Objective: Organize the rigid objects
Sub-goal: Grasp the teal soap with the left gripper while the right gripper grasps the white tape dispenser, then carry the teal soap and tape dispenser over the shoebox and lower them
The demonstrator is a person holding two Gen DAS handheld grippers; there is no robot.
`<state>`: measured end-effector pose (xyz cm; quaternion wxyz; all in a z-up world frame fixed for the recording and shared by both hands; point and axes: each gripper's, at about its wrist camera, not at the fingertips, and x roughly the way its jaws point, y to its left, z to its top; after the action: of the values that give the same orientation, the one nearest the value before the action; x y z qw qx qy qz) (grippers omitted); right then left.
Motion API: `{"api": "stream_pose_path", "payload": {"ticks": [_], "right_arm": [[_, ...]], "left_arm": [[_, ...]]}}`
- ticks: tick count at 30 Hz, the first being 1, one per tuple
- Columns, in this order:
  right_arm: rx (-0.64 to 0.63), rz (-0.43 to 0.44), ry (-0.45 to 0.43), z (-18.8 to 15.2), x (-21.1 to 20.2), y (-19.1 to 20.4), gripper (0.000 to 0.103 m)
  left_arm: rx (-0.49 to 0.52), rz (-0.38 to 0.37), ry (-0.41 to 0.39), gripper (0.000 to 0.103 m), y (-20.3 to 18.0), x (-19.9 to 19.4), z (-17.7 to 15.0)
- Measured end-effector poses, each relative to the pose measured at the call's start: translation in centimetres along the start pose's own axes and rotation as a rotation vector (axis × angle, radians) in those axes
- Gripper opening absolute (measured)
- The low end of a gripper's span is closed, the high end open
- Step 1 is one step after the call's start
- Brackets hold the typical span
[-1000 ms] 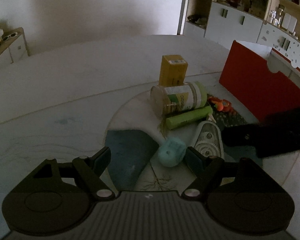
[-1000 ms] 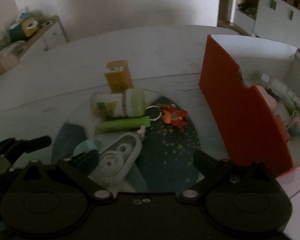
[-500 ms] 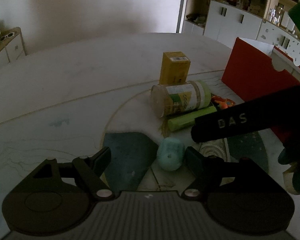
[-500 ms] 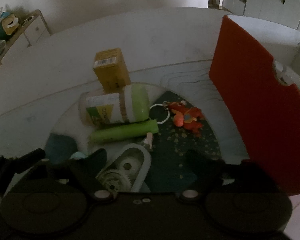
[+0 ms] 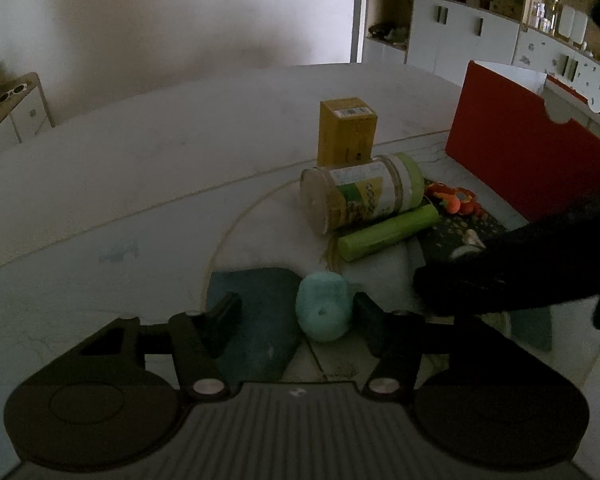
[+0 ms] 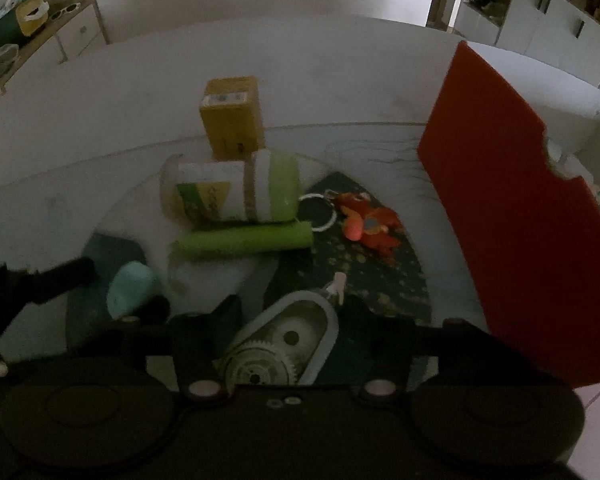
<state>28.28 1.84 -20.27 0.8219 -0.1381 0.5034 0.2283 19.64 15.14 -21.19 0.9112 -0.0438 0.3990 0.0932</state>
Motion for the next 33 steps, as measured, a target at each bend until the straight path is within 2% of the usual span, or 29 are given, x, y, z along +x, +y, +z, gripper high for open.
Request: {"api": "stream_pose_path", "payload": {"ticks": [4,10,12,13,19,23,26,30,33], "right_arm": [[0.034,0.007,0.011,-0.7,-0.5,-1.4,0.056],[0.075,0.047,-0.015,-1.6,-2.5,-2.2,0.065],[0.090,0.050,-0.012,-1.9,-3.1,-2.4,0.075],[0.107,0.057,-0.004,-2.0,-3.2,-2.5,0.075],[0.151,0.058,0.053,-2.1,-2.5,-1.9,0.074],[0.150,0.039,0.071,-2.0,-1.9,-1.4,0.070],[0.130,0.031,0.068,-2.2,-1.9,-1.0,0.069],[0.082,0.022,0.074,-2.4,-1.7,-0.3,0.058],[0.064,0.033,0.071,-2.5,-1.9,-0.3,0.058]], "left_arm": [[0.020,0.004,-0.003,0.057,-0.4,0.0,0.0],[0.010,0.001,0.000,0.055,-0.3,0.2,0.2],[0.005,0.004,0.002,0.054,-0.3,0.3,0.3],[0.004,0.006,0.003,0.054,-0.4,0.4,0.3],[0.003,0.009,0.005,0.052,-0.4,0.3,0.4],[0.001,0.016,0.005,0.045,-0.2,0.2,0.6],[0.004,0.019,0.003,0.037,-0.2,0.3,0.7],[0.009,0.019,0.003,0.033,-0.4,0.4,0.8],[0.013,0.022,0.002,0.031,-0.5,0.3,0.9]]}}
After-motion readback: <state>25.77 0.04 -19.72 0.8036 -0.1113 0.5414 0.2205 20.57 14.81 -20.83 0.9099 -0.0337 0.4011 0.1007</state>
